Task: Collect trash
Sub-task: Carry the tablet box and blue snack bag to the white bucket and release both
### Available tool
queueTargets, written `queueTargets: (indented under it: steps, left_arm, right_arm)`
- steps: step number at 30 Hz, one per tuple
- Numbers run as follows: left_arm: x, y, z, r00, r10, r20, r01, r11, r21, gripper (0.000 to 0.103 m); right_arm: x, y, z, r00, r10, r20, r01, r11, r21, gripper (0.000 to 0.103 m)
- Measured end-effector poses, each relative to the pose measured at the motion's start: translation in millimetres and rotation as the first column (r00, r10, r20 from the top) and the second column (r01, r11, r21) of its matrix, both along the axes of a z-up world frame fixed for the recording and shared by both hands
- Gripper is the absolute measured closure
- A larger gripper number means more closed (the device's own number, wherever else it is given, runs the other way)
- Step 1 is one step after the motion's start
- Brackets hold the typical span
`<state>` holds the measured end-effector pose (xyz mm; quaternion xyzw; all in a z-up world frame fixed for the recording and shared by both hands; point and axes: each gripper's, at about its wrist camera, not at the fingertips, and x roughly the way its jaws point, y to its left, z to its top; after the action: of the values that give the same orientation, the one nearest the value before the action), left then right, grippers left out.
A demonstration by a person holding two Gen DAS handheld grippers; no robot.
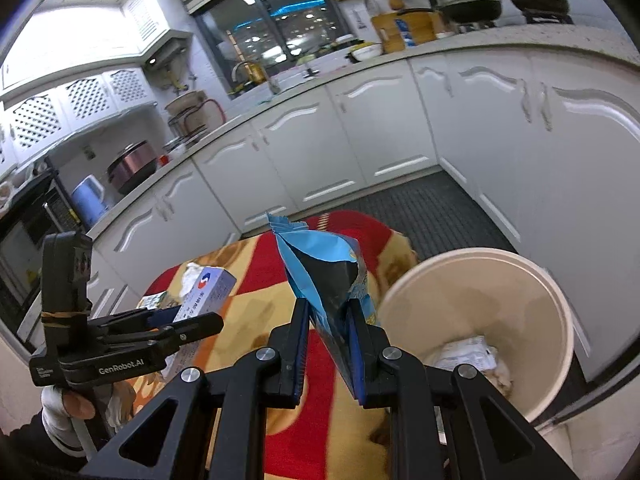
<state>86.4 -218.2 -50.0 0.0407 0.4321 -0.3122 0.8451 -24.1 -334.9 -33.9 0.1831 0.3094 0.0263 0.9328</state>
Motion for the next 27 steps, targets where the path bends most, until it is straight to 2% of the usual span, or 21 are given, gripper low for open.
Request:
queueTargets:
  steps: [10, 14, 15, 16, 18, 20, 27]
  left_arm:
    - [12, -61, -17, 0.994, -0.094, -0.052, 0.093, 0.995, -0.038, 0.057]
    - [21, -76, -29, 0.991, -0.099, -0.091, 0.094, 0.994, -0.056, 0.055]
    - [24, -80, -33, 0.989, -0.099, -0.108, 0.093, 0.994, -0.063, 0.054]
    - [26, -82, -37, 0.988, -0.097, -0.120, 0.091, 0.994, -0.059, 0.054]
    - [28, -82, -44, 0.986, -0.090, -0.141, 0.085, 0.995, -0.046, 0.045]
    - [27, -80, -47, 0.986, -0.092, -0.140, 0.087, 0.995, -0.044, 0.039]
    - [23, -63, -45, 0.991, -0.068, -0.116, 0.065, 0.998, -0.023, 0.039]
  right_arm:
    - [6, -47, -30, 0.987, -0.135, -0.091, 0.136, 0.991, 0.007, 0.086]
    - [11, -60, -41, 0.975, -0.192, -0.115, 0.191, 0.981, -0.021, 0.085]
    - [13, -61, -44, 0.971, -0.201, -0.130, 0.198, 0.979, -0.037, 0.081]
    - [16, -63, -47, 0.965, -0.215, -0.151, 0.209, 0.976, -0.054, 0.068]
    - [18, -67, -51, 0.958, -0.236, -0.160, 0.230, 0.972, -0.058, 0.055]
    - [17, -69, -52, 0.959, -0.237, -0.157, 0.233, 0.972, -0.043, 0.055]
    - [15, -67, -56, 0.958, -0.225, -0.177, 0.230, 0.973, 0.005, 0.055]
